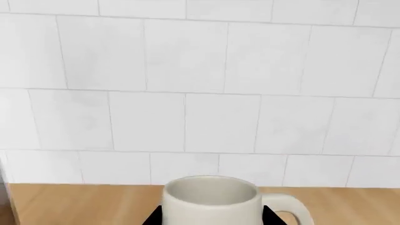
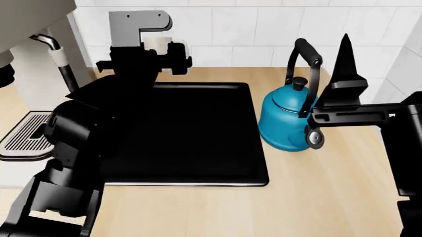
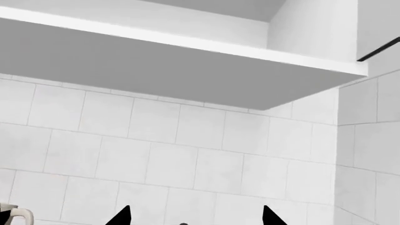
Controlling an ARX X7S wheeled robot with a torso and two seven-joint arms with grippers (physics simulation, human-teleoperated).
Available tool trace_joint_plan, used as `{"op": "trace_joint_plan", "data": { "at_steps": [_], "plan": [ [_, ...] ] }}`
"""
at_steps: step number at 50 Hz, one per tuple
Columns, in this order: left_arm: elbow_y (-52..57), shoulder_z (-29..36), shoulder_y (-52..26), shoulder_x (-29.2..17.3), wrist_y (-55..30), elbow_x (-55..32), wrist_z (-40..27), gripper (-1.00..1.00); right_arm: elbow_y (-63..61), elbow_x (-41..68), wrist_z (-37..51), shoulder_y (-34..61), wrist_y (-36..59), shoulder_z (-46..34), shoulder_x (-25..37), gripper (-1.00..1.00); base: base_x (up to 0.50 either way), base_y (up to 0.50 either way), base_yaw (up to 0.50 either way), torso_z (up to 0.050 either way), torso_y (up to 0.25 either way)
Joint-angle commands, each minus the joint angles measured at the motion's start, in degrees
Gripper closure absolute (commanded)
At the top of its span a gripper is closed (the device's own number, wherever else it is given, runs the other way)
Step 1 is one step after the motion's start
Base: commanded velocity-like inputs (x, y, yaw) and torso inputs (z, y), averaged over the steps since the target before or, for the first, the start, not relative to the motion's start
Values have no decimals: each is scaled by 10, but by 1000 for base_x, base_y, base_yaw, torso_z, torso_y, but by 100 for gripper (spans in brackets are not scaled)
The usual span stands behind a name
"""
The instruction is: Pick the kettle from the counter and place it on the tray. Then pick the mug from the cabinet and place it on the tray. Then close the cabinet doors.
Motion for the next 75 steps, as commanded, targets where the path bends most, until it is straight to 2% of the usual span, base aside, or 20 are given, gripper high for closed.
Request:
{"op": "trace_joint_plan", "data": {
  "at_steps": [1,42,43,62,69,72,75],
  "plan": [
    [-56,5,20,-2,31,15,7,100,4,-13,-6,-11,-5,-3,-3,-100,0,0,3,0,0],
    [-110,7,30,-5,2,-3,6,100,17,-41,-21,-31,-18,-13,-11,-100,0,0,0,0,0],
    [-112,6,29,-5,2,-4,6,-100,17,-42,-21,-31,-18,-14,-11,-100,0,0,0,0,10],
    [-97,-3,19,-12,-12,-20,1,-100,18,-43,-18,-30,-18,-18,-10,-100,0,0,0,0,0],
    [-1,-30,-3,-31,-47,-63,-7,-100,18,-29,-10,-10,-8,-21,-10,-100,0,0,0,0,0],
    [64,-47,-9,-41,-69,-91,-18,-100,19,-1,2,24,10,-25,-9,-100,0,0,0,0,0],
    [159,-60,-4,-59,-108,-133,-34,-100,45,74,23,94,46,-42,-15,-100,0,0,0,5,0]
  ]
}}
